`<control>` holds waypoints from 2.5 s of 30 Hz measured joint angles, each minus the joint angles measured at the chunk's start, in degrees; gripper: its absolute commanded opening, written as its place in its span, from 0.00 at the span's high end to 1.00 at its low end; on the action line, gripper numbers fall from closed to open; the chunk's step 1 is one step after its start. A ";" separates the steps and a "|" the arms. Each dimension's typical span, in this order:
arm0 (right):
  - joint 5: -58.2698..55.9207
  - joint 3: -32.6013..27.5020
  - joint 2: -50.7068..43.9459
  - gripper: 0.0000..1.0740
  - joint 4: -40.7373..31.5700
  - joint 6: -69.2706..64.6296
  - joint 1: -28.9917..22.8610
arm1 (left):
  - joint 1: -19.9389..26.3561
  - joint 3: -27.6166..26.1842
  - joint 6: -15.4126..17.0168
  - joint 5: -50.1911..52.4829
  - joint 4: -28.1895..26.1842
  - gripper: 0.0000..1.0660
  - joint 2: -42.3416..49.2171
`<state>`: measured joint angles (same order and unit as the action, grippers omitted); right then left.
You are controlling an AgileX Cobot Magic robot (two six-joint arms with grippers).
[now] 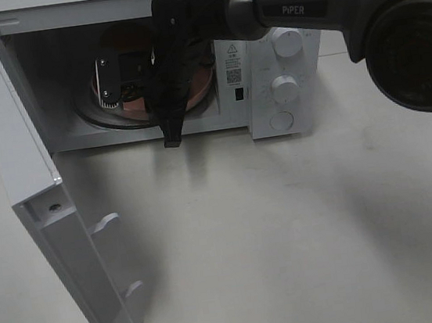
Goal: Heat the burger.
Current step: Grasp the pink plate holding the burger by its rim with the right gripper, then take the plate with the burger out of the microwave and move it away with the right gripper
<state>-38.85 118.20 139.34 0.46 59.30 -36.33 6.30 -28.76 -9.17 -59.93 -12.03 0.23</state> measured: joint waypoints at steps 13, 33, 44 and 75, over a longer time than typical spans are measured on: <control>-3.55 -4.53 -3.50 1.00 -3.55 11.92 -0.52 | 0.00 0.00 0.00 0.00 0.00 0.08 0.00; 6.36 -23.95 -13.81 1.00 -4.53 26.93 -1.03 | 0.00 0.00 0.00 0.00 0.00 0.08 0.00; 7.73 -31.11 -19.19 1.00 -3.90 29.34 -1.03 | 0.00 0.00 0.00 0.00 0.00 0.08 0.00; 22.86 -58.33 -39.42 1.00 -5.21 30.94 -1.55 | 0.00 0.00 0.00 0.00 0.00 0.08 0.00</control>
<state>-15.99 59.87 99.92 -4.76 90.24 -37.87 6.30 -28.76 -9.17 -59.93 -12.03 0.23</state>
